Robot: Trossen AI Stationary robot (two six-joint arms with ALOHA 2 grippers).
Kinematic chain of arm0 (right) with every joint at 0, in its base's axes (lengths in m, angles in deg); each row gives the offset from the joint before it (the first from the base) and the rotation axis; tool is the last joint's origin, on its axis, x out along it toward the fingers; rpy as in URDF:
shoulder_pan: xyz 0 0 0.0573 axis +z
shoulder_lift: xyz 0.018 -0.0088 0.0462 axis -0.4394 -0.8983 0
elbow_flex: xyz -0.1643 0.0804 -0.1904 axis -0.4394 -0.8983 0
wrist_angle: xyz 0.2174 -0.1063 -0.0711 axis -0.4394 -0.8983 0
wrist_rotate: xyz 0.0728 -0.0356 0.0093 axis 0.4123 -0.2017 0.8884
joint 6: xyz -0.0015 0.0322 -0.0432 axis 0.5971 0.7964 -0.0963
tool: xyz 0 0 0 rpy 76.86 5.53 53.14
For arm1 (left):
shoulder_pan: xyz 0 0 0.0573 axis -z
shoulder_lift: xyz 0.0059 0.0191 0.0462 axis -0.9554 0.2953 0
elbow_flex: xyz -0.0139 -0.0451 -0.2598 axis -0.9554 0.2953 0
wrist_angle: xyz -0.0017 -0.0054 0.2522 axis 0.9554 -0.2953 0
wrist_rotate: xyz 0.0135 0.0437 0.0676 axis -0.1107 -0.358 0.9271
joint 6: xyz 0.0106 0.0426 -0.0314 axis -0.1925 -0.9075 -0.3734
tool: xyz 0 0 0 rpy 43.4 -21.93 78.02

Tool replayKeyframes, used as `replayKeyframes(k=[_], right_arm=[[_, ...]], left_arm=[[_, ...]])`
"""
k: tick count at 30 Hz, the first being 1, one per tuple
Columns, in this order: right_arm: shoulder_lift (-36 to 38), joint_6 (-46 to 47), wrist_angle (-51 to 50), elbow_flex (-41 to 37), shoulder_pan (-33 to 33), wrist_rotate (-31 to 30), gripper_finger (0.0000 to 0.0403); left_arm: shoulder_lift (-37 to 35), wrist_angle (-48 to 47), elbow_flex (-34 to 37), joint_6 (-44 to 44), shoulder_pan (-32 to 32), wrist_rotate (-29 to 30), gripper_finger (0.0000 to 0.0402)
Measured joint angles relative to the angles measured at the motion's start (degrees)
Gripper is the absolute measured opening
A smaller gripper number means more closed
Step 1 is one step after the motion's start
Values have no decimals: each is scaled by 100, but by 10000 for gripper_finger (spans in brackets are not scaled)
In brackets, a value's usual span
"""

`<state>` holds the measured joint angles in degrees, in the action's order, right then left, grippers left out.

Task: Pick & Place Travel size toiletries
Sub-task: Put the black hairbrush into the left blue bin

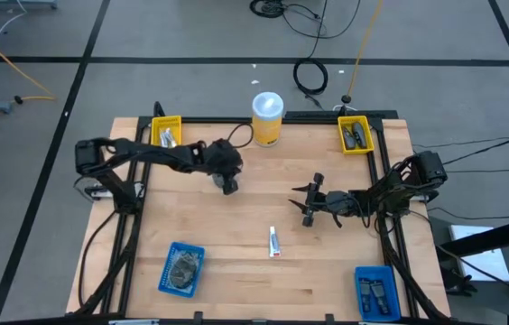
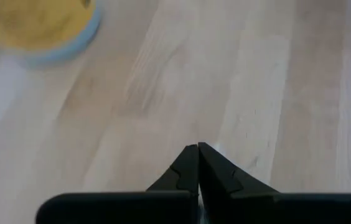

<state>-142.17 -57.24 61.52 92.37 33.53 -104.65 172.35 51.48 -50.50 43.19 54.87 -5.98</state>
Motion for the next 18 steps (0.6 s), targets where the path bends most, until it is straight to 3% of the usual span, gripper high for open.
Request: replayKeyframes(k=[5,12,14,18], right_arm=[[0,4,-34,-1,0,0,171],[0,4,-34,0,0,0,171],[1,6,-32,0,0,0,171],[0,7,-34,0,0,0,171]], left_arm=[[-144,-861,0,79,123,72,44],[96,-658,2,-727,495,-135,168],[263,-485,2,-920,630,144,203],[694,-37,2,-712,828,1491,244]])
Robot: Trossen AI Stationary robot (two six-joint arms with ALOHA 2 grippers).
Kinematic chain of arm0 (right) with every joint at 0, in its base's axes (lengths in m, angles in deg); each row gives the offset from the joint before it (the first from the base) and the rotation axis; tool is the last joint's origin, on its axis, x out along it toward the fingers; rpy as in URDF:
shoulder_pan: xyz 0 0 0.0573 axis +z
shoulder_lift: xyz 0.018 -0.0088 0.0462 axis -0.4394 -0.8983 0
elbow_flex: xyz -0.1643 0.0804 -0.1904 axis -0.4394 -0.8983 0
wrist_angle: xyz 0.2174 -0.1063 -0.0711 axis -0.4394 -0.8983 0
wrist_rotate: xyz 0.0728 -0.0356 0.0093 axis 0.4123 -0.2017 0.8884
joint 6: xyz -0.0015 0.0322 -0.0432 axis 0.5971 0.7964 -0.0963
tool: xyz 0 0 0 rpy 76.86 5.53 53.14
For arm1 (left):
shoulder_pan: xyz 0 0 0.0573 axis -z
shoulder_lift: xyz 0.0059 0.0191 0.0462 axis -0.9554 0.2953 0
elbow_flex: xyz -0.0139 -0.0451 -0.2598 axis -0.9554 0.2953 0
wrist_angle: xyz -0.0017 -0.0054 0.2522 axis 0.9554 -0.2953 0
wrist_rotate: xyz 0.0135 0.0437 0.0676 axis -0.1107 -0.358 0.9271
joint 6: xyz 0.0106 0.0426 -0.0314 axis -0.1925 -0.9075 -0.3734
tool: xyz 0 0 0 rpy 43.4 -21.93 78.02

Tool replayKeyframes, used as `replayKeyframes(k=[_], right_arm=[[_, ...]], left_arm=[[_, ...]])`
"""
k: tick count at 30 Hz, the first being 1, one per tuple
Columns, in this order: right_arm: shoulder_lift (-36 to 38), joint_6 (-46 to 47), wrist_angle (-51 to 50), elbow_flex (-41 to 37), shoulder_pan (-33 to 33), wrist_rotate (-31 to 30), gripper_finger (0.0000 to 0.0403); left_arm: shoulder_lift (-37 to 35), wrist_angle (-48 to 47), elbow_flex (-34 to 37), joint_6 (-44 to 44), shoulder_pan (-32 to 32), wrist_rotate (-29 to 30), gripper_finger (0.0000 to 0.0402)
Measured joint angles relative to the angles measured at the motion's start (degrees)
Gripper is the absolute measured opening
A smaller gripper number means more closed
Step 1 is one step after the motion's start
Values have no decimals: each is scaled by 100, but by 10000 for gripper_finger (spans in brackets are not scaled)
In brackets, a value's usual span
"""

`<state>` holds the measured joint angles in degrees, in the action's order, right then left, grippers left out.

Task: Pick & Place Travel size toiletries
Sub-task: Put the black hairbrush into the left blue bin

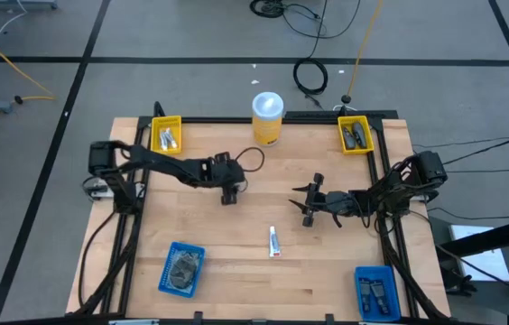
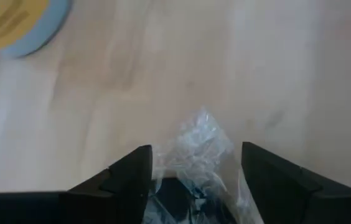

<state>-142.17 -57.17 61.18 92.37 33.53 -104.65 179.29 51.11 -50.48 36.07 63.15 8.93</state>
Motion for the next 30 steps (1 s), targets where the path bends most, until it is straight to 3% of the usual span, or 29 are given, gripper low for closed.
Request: replayKeyframes(k=[4,7,18,23,30], right_arm=[[1,0,0,0,0,0,171],[2,0,0,0,0,0,171],[0,2,0,0,0,0,171],[0,0,0,0,0,0,171],[0,2,-10,-2,0,-2,171]], left_arm=[[283,168,-16,59,97,597,247],[371,147,-24,186,95,619,219],[359,-267,-11,364,51,584,13],[153,-405,14,432,359,720,6],[-761,-423,-1,971,1682,1312,4]])
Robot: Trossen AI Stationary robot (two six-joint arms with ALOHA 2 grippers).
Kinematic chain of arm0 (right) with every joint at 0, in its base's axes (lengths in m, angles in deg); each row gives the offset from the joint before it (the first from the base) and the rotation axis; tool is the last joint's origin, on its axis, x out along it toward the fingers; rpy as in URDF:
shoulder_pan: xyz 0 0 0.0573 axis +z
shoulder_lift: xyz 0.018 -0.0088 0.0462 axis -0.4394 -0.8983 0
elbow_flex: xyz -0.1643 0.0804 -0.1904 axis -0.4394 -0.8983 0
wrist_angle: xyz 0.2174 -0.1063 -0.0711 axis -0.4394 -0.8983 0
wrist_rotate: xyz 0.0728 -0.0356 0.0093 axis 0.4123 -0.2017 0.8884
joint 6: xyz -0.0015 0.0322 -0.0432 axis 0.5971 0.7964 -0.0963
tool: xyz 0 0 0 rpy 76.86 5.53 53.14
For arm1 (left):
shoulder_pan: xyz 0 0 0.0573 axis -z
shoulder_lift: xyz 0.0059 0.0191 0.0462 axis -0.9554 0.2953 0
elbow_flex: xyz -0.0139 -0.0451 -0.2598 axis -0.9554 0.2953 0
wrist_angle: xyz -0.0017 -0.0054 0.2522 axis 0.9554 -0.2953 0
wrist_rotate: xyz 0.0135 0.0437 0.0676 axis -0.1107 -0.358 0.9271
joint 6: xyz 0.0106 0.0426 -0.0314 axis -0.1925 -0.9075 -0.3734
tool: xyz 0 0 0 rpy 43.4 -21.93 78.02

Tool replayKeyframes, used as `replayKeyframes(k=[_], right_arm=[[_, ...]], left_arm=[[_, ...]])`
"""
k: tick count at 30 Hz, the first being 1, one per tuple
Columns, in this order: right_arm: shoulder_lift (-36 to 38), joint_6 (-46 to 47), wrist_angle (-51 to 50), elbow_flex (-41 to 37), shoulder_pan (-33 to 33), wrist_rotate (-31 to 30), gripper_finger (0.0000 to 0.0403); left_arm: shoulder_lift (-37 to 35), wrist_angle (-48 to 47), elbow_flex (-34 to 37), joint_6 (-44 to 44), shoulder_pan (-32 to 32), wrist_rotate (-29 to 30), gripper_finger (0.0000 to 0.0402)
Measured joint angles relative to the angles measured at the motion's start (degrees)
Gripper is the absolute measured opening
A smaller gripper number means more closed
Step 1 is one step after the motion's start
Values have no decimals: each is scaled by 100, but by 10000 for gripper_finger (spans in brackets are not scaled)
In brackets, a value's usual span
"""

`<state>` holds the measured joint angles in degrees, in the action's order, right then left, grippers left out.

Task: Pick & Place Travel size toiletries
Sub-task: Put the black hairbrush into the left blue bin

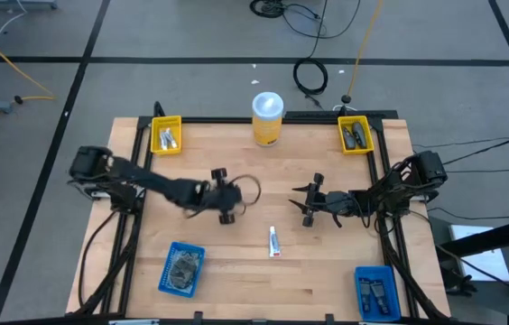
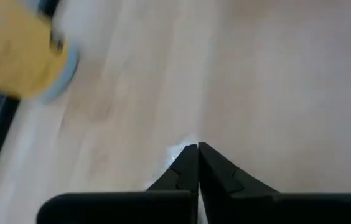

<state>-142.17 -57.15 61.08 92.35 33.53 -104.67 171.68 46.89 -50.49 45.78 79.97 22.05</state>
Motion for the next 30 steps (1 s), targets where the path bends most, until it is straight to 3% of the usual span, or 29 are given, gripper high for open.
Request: replayKeyframes(k=[6,11,16,22,30], right_arm=[[0,41,1,0,2,2,171],[0,42,-8,2,2,1,171],[2,44,-11,2,2,2,171],[0,43,-38,2,2,2,171],[0,43,-36,0,1,-4,171]], left_arm=[[-931,13,-115,462,989,632,8],[-1582,-479,-116,1133,1193,456,2],[-1587,-1475,-33,1597,841,394,9],[-1318,-1548,591,1517,21,365,7],[-1364,-1458,818,823,-1076,-68,67]])
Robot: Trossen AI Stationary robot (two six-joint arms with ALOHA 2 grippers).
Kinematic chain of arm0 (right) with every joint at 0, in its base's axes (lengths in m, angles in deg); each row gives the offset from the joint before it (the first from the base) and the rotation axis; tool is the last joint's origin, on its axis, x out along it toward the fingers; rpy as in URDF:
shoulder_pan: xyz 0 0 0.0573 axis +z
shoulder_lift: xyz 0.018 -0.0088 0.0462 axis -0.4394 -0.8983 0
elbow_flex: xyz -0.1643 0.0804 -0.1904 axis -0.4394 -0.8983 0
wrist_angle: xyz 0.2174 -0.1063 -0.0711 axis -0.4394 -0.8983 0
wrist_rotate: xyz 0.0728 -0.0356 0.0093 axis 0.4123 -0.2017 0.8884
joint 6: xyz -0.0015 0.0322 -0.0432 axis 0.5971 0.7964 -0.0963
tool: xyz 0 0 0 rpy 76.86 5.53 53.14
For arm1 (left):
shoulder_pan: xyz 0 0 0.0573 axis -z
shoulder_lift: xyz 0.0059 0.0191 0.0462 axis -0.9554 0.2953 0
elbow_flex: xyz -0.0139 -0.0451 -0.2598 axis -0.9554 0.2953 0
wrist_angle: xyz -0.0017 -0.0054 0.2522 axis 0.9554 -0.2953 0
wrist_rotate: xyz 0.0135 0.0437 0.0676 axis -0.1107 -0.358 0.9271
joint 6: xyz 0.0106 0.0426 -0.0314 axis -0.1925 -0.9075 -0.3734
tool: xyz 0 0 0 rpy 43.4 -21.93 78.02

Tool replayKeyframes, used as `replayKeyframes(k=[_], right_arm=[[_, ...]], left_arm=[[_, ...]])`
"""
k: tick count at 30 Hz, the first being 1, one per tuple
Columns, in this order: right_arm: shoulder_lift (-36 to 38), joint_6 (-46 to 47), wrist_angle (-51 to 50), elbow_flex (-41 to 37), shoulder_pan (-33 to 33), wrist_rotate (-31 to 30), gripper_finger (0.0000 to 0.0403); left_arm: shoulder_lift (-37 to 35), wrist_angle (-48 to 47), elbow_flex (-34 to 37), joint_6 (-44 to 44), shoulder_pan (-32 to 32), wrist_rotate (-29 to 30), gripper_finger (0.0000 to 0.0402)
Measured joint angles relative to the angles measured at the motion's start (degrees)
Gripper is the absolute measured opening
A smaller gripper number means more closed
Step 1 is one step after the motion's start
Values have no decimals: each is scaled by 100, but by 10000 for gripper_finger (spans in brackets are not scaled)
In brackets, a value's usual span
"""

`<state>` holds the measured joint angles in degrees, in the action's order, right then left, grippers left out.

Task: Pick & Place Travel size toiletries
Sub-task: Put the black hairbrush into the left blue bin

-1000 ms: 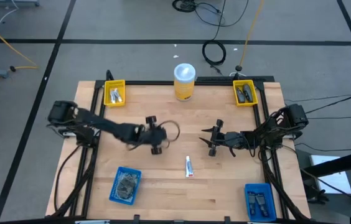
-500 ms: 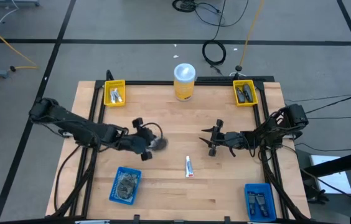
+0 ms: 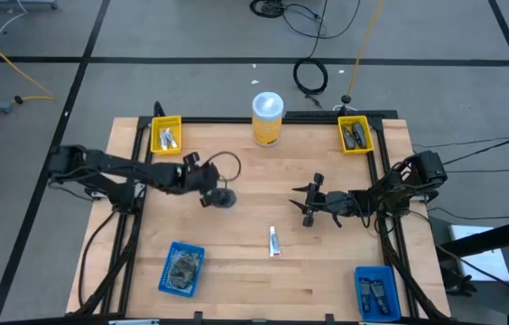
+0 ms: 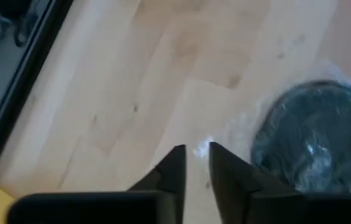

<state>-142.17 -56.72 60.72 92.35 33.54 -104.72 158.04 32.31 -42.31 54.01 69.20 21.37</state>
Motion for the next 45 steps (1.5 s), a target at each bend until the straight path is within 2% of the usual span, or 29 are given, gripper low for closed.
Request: replayKeyframes(k=[3,7,9,13,17,23,27,31,38,42,45], right_arm=[[0,1,2,0,-1,2,171],[2,-1,-9,0,-1,4,171],[0,1,-17,0,-1,4,171],[0,1,-40,0,-1,6,171],[0,1,-44,0,1,7,171],[0,1,-42,0,1,7,171],[1,1,-42,0,0,7,171],[0,1,-39,0,1,7,171],[2,1,-42,0,0,7,171],[1,1,-41,0,0,7,171],[0,1,-41,0,1,7,171]], left_arm=[[-80,81,0,411,-491,-472,115],[-80,-72,0,1439,-1004,-1867,186],[-68,-183,20,1997,-1043,-2327,216],[-27,-216,263,2853,-742,-2467,250],[-27,326,613,3589,-305,-2241,255],[-27,1177,1230,4104,68,-1364,230],[-27,1623,1400,3793,80,-1291,198],[-27,1995,1443,3300,81,-1307,142],[-27,2353,1443,2203,81,-1310,12],[-27,2995,1441,1828,81,-1315,12],[-83,3086,1255,1475,182,-1429,3]])
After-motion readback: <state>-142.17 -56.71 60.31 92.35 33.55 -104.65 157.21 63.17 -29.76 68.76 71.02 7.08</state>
